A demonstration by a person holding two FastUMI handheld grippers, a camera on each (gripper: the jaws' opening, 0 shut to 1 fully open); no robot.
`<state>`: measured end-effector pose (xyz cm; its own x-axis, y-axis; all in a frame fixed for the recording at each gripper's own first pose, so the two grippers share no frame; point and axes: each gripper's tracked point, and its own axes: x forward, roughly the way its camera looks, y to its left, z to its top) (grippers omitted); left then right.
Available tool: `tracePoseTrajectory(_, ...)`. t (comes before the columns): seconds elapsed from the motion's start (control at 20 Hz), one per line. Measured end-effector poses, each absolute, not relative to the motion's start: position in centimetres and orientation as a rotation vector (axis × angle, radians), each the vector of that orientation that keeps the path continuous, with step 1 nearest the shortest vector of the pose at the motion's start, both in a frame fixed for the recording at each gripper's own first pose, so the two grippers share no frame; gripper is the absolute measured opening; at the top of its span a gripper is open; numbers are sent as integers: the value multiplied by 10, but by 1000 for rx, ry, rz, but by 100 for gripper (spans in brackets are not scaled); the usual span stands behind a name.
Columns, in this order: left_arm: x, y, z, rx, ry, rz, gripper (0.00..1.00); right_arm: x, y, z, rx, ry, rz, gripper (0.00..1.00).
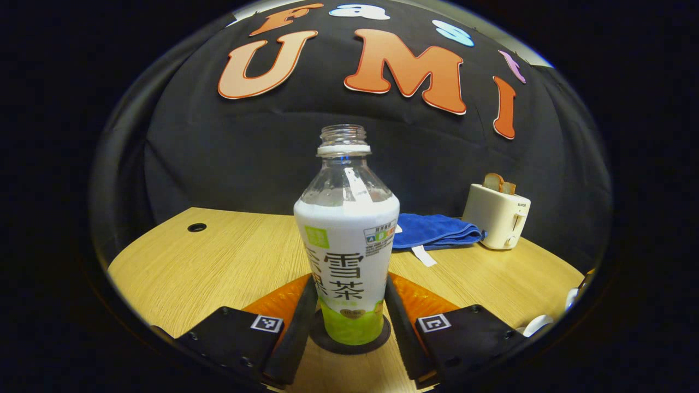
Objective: Open the teacup lid with one hand, grasp the water bottle and pour water into the teacup with the other hand; after pouring, place the water bottle on the coaster and then close the teacup lid.
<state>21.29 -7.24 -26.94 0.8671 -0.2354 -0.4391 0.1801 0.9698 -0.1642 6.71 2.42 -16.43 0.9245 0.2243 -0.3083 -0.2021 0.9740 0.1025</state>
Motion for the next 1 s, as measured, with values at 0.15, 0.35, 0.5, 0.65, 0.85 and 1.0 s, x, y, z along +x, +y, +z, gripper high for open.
tracePoseTrajectory(0.15,207,-71,-274,-117,493,-216,100,69,22,-162,90,322,209,23)
tracePoseTrajectory(0.35,193,-66,-264,-50,458,-226,99,75,26,-154,129,295,209,23)
tracePoseTrajectory(0.5,177,-64,-254,-37,426,-247,98,80,36,-155,135,292,216,23)
tracePoseTrajectory(0.65,162,-62,-242,-30,401,-257,99,83,47,-158,133,295,232,23)
tracePoseTrajectory(0.85,141,-58,-226,-27,374,-250,98,81,62,-166,125,312,256,24)
tracePoseTrajectory(1.0,128,-47,-214,-11,349,-228,98,81,73,-170,119,314,271,24)
